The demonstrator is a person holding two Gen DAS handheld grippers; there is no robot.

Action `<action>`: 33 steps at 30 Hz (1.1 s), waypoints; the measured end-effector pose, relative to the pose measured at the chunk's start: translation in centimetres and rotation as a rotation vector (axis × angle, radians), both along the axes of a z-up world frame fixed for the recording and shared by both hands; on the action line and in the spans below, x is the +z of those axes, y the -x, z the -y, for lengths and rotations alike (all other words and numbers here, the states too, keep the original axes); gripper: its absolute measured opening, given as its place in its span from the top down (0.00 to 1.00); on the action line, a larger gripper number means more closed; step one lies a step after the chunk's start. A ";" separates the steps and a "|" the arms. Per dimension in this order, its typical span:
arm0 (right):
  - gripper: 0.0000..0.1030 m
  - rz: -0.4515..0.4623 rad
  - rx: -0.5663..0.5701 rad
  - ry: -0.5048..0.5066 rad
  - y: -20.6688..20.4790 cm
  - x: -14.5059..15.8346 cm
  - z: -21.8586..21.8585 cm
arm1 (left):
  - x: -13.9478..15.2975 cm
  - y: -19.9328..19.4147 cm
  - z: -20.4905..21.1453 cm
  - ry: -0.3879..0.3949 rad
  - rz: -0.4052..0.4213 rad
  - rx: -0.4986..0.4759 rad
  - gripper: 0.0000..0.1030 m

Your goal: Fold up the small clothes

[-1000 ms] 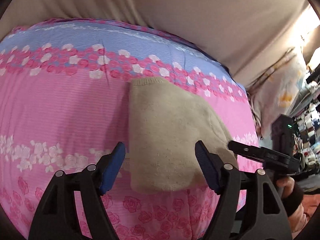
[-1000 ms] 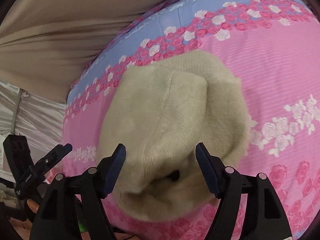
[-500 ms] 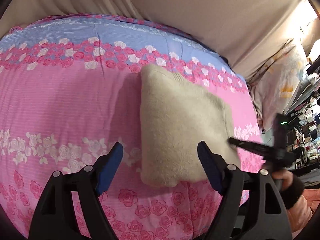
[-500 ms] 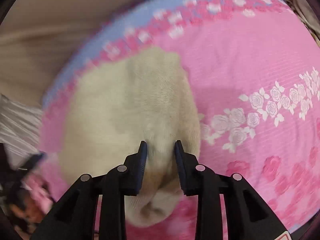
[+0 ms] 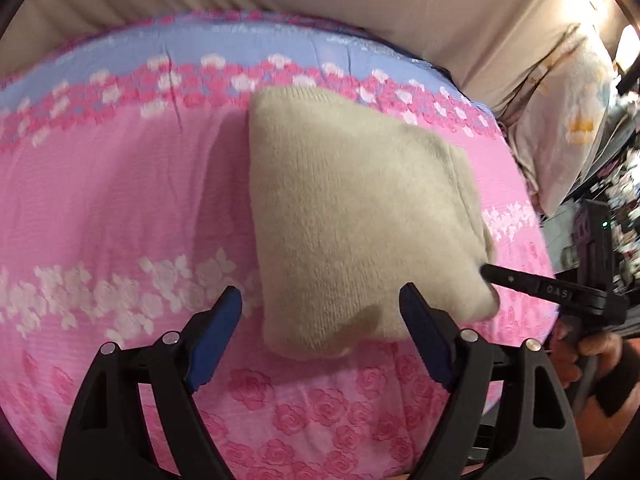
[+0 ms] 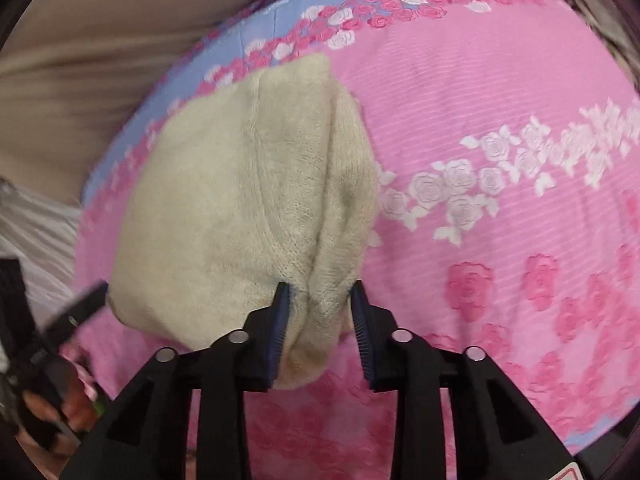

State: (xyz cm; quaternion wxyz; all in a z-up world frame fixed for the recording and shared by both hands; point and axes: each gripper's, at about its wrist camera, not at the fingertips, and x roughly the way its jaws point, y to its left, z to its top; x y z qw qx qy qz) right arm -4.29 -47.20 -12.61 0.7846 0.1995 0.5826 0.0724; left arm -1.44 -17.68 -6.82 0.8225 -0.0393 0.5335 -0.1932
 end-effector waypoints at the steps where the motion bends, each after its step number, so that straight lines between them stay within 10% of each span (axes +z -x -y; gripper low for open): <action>1: 0.58 0.030 0.000 0.030 0.3 1.5 -0.4 | 0.4 0.0 0.2 -0.022 0.013 -0.007 0.23; 4: 0.15 0.157 -0.031 0.054 1.0 4.6 -0.6 | 0.9 -0.3 0.6 -0.033 0.039 -0.007 0.12; 12: 0.16 0.038 -0.030 -0.051 -1.8 -1.7 -1.0 | -3.0 -5.1 0.6 0.060 -0.147 0.079 0.11; 28: 0.12 0.016 -0.065 -0.163 -3.6 -4.7 -2.0 | -7.4 -7.9 2.6 0.032 -0.203 0.113 0.07; 30: 0.20 0.016 -0.074 -0.180 -4.0 -4.9 -2.0 | -8.3 -8.3 2.3 0.116 -0.237 0.125 0.12; 31: 0.53 0.023 -0.070 -0.207 -4.2 -4.8 -2.0 | -8.8 -8.4 1.6 0.179 -0.256 0.151 0.29; 33: 0.67 0.032 -0.072 -0.224 -4.2 -4.1 -2.1 | -8.0 -8.5 0.5 0.249 -0.260 0.165 0.54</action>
